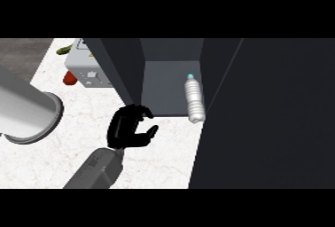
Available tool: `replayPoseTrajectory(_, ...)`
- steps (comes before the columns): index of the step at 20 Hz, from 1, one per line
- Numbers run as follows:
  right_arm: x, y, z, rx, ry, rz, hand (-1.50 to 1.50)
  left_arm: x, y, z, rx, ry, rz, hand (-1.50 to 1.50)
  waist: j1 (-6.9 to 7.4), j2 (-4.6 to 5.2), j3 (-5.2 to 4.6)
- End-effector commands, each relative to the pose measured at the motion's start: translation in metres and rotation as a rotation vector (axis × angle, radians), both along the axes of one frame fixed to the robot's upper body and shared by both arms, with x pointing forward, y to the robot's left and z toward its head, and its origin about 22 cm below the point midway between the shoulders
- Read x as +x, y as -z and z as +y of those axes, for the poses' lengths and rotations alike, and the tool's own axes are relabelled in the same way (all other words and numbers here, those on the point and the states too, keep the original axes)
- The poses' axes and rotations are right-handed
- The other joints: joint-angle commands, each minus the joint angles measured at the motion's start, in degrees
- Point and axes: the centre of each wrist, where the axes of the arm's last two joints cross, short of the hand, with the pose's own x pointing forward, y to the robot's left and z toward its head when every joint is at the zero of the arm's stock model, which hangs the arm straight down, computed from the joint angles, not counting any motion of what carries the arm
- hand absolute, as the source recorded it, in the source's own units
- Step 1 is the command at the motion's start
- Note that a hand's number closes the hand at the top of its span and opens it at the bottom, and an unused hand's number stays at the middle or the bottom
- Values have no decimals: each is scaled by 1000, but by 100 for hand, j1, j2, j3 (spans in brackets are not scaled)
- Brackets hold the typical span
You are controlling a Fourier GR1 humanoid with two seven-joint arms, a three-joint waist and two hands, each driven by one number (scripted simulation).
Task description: Pick up the bottled water, place it into the cabinet and close the cabinet
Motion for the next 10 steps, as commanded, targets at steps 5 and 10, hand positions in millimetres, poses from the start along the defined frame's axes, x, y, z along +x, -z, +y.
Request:
replayPoseTrajectory(5,-36,-33,35,-157,-82,-90,150,-54,-10,36,-37,115,-8,-150,91,-41,-7)
replayPoseTrajectory(10,-38,-24,57,-67,-201,-21,150,-75,-27,66,-36,64,-29,-150,102,-11,-5)
